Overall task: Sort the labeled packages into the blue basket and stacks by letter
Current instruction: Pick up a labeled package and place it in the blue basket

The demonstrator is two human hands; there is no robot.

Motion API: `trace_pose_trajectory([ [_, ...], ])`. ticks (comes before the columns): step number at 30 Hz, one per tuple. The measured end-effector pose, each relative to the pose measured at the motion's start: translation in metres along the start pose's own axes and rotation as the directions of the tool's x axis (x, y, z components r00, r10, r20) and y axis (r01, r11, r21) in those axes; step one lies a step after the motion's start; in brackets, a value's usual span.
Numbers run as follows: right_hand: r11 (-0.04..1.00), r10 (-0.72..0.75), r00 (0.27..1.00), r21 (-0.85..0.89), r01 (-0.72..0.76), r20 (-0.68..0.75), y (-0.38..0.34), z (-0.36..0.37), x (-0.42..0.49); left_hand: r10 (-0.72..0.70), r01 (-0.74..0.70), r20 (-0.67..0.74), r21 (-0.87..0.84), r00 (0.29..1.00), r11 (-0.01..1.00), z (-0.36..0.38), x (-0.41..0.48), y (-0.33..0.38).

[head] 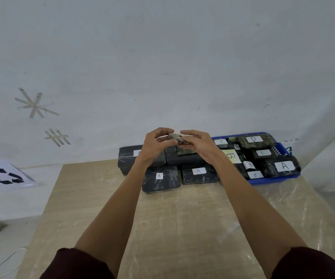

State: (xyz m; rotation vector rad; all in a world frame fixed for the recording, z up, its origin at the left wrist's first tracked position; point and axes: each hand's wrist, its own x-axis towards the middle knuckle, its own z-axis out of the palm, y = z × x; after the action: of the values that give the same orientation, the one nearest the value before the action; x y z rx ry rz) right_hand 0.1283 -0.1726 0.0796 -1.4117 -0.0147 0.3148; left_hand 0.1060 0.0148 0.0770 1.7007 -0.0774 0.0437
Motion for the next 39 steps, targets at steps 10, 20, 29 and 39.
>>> trace_pose_trajectory([
  [10, 0.986, -0.033, 0.999, -0.161, 0.034, 0.009, 0.001, 0.0, 0.0, -0.073, 0.074, 0.02, -0.007, 0.997, 0.997, 0.001, 0.006, -0.001],
  [20, 0.956, -0.109, 0.994, -0.275, 0.106, 0.005, 0.0, 0.007, -0.002, -0.079, 0.079, -0.008, 0.022, 0.997, 0.997, 0.002, 0.006, 0.001],
  [29, 0.943, -0.134, 0.991, -0.309, 0.126, -0.006, -0.002, 0.011, -0.003, -0.082, 0.082, -0.005, 0.022, 0.997, 0.996, 0.001, 0.005, 0.003],
  [39, 0.904, 0.023, 1.0, -0.427, -0.024, -0.007, -0.003, 0.008, 0.001, 0.033, -0.031, -0.012, 0.155, 0.999, 0.987, 0.002, 0.01, -0.006],
])
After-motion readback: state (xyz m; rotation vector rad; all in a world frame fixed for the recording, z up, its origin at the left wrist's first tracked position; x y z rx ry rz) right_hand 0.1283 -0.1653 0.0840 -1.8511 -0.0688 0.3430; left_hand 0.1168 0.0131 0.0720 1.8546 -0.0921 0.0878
